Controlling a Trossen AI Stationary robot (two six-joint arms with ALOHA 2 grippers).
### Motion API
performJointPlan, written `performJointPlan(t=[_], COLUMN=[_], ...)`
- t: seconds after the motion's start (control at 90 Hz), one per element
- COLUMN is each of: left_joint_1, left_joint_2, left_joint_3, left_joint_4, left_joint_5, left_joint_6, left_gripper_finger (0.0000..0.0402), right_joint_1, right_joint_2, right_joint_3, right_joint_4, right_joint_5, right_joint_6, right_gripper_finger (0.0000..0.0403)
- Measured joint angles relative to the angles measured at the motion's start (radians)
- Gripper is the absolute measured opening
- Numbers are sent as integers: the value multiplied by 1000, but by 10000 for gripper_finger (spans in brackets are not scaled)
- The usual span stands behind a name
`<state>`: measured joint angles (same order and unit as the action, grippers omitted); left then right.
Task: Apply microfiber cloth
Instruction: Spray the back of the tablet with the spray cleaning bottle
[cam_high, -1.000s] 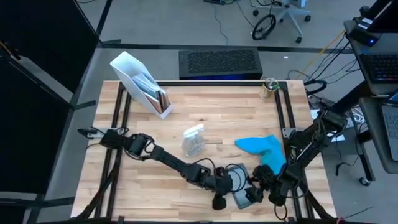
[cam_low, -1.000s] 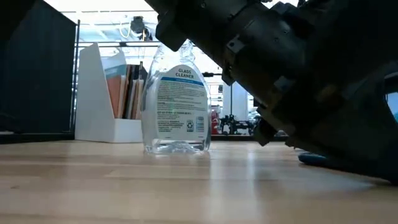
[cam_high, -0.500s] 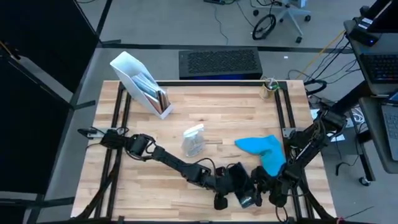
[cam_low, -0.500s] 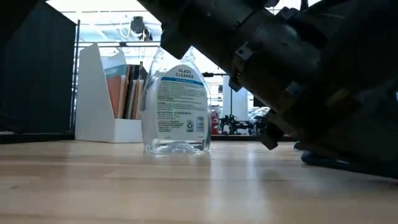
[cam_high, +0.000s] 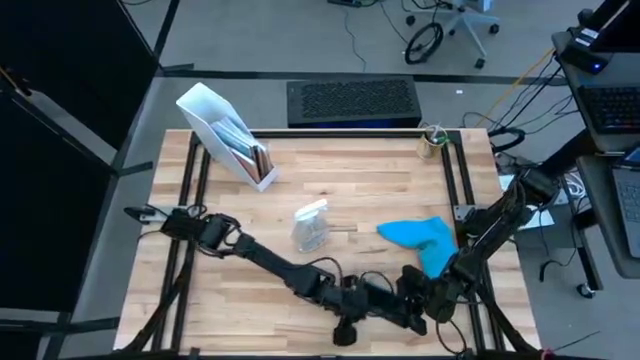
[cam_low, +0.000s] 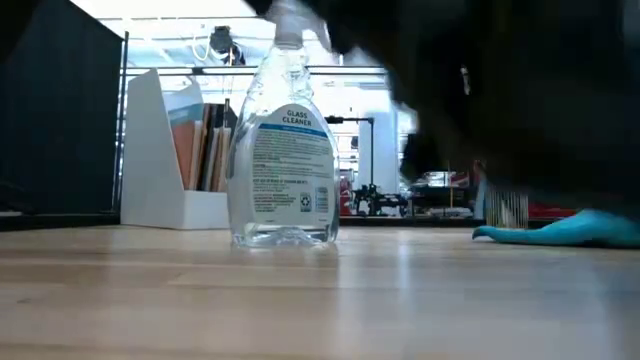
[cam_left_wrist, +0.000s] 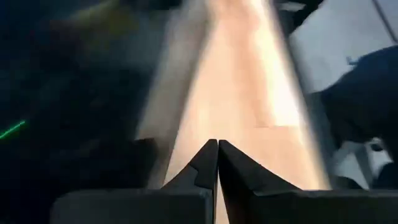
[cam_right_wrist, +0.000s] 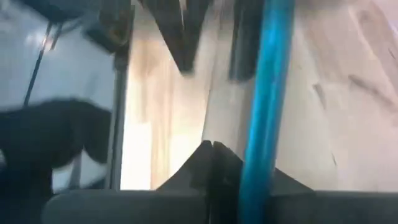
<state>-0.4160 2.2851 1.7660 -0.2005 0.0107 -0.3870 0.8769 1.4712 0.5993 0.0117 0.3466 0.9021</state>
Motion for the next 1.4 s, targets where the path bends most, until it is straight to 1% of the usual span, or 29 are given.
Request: performJointPlan(t=[0.056,0.111,0.189,0.233,0.367,0.433,0.5,0.567,0.744,0.822,1.056,1.178,1.267,1.4], left_joint_1=[-5,-9,-24,-33,-60,-65,-70,-70,-57,-48,1,31,40,42], left_joint_2=[-42,-70,-112,-130,-184,-189,-186,-185,-168,-147,-109,-94,-72,-50], left_joint_3=[1,1,1,2,3,3,3,2,3,3,3,3,4,3], left_joint_4=[-18,-30,-63,-53,-76,-82,-87,-94,-95,-70,-95,-100,-80,-68], left_joint_5=[-31,-56,-98,-123,-256,-334,-381,-387,-388,-388,-384,-380,-307,-257], left_joint_6=[1,0,1,2,36,54,56,57,54,40,28,30,28,32], left_gripper_finger=[0,0,0,0,0,0,0,0,0,0,6,35,66,117], right_joint_1=[-17,-39,-70,-89,-144,-172,-194,-203,-204,-204,-207,-209,-210,-211], right_joint_2=[-23,-40,-51,-51,-26,1,32,58,79,79,80,81,82,83], right_joint_3=[6,25,70,105,201,231,245,247,248,248,247,246,245,244], right_joint_4=[-23,-87,-222,-316,-559,-611,-638,-656,-605,-602,-575,-571,-570,-573], right_joint_5=[-4,3,11,14,23,24,27,43,45,36,25,19,17,17], right_joint_6=[-71,-130,-205,-250,-390,-442,-471,-486,-490,-483,-466,-465,-465,-466], right_gripper_finger=[16,16,16,15,14,14,14,14,17,26,59,73,80,95])
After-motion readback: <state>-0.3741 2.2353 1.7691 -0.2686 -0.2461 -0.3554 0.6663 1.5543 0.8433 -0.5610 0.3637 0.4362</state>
